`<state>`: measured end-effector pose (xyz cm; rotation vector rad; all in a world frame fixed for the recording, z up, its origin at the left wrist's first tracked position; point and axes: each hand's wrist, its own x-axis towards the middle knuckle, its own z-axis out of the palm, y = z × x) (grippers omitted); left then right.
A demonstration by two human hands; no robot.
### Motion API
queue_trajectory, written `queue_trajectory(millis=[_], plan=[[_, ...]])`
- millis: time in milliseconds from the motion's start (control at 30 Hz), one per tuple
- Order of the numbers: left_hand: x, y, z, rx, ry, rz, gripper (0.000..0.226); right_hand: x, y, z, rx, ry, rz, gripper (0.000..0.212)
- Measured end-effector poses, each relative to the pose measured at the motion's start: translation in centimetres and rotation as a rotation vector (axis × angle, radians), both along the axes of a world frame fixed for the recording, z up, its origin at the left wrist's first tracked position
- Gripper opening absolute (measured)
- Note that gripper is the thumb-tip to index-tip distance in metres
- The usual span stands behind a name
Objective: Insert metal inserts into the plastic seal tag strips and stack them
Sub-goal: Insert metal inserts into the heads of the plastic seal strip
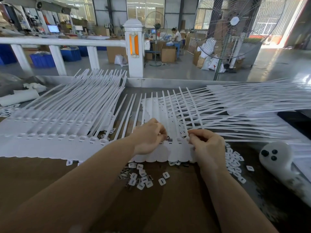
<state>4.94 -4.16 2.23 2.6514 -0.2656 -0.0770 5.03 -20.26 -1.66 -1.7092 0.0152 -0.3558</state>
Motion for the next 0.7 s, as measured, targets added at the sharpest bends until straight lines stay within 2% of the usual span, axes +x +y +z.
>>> queue_trajectory(millis=[267, 500, 633, 700], plan=[[2.9, -2.4, -0.4, 0.094, 0.009, -0.018, 0.008, 0.2, 0.0, -0.1, 0.019, -0.005, 0.003, 0.028], [3.6, -2.4, -0.3, 0.151, 0.05, -0.035, 0.022, 0.2, 0.0, 0.0, 0.0, -0.018, 0.011, 0.028], [3.9, -2.8, -0.2, 0.204, 0.03, -0.022, 0.021, 0.2, 0.0, 0.0, -0.001, -0.016, 0.016, 0.026], [4.1, -2.9, -0.2, 0.167, 0.011, 0.016, 0.016, 0.2, 0.0, 0.0, 0.003, -0.015, 0.022, 0.027]])
